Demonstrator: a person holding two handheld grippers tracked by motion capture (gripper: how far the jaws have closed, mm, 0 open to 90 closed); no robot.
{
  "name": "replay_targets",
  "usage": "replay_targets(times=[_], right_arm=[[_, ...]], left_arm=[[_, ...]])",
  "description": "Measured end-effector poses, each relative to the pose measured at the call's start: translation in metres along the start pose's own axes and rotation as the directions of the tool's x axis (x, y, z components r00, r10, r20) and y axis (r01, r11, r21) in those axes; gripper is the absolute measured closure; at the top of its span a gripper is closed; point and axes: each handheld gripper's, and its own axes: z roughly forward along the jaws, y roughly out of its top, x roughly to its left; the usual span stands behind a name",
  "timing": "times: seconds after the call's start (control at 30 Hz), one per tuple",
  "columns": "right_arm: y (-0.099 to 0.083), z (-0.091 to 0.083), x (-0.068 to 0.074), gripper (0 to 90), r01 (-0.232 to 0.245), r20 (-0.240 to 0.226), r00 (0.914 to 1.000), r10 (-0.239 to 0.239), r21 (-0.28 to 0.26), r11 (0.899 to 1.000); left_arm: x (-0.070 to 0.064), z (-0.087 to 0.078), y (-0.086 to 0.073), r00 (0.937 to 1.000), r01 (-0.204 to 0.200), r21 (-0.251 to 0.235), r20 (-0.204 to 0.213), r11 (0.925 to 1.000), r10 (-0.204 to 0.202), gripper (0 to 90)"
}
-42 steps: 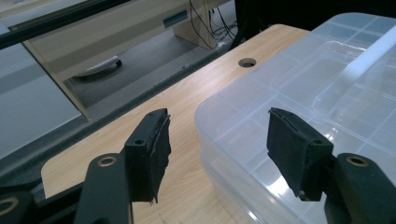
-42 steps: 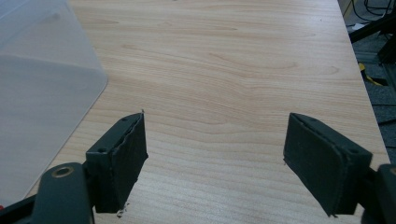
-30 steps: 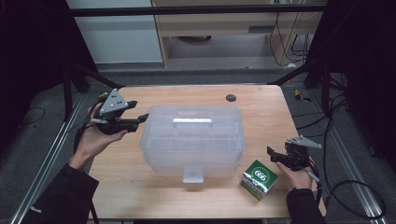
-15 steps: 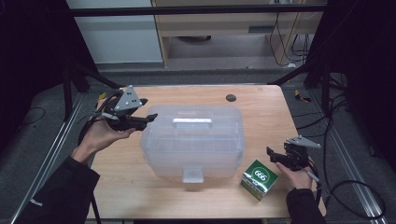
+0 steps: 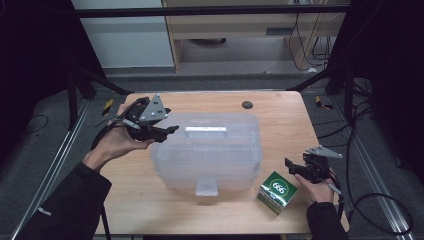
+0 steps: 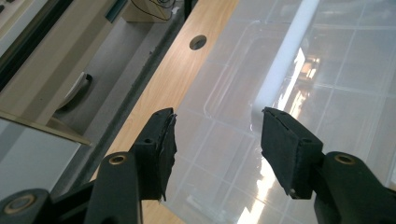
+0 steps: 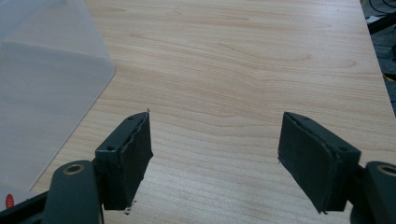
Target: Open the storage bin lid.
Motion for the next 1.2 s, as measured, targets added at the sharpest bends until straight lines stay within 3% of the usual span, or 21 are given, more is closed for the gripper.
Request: replay_targets(times=[0.23,0.4,0.5,0.87,1.1,1.2], right_arm=[[0.000,0.001,0.000,26.4,0.012,-0.002,0.9999,-0.011,0.007,1.000],[-0.001,0.001,0.000,27.5,0.010,-0.007,0.9999,-0.009,0.011,1.000],[-0.001,0.001,0.000,28.0,0.010,-0.009,0.9999,-0.010,0.013,1.000],[-0.001,0.002,0.001,29.1,0.011,-0.015,0.9998,-0.010,0.028,1.000],[-0.001,0.002,0.001,29.9,0.013,-0.016,0.9998,-0.013,0.032,0.999],[-0.001,0.002,0.001,30.5,0.007,-0.018,0.9998,-0.007,0.034,0.999]], left_arm=[[-0.006,0.008,0.007,0.9979,-0.061,0.018,0.023,0.9980,0.060,45.7],[-0.009,0.014,0.013,0.9938,-0.107,0.058,0.035,0.9925,0.105,47.1],[-0.012,0.016,0.016,0.9914,-0.126,0.058,0.042,0.9903,0.124,47.6],[-0.020,0.029,0.024,0.9790,-0.200,0.105,0.061,0.9741,0.194,49.7],[-0.024,0.037,0.029,0.9672,-0.251,0.133,0.071,0.9587,0.244,52.2],[-0.025,0.039,0.031,0.9664,-0.255,0.138,0.069,0.9571,0.248,54.2]])
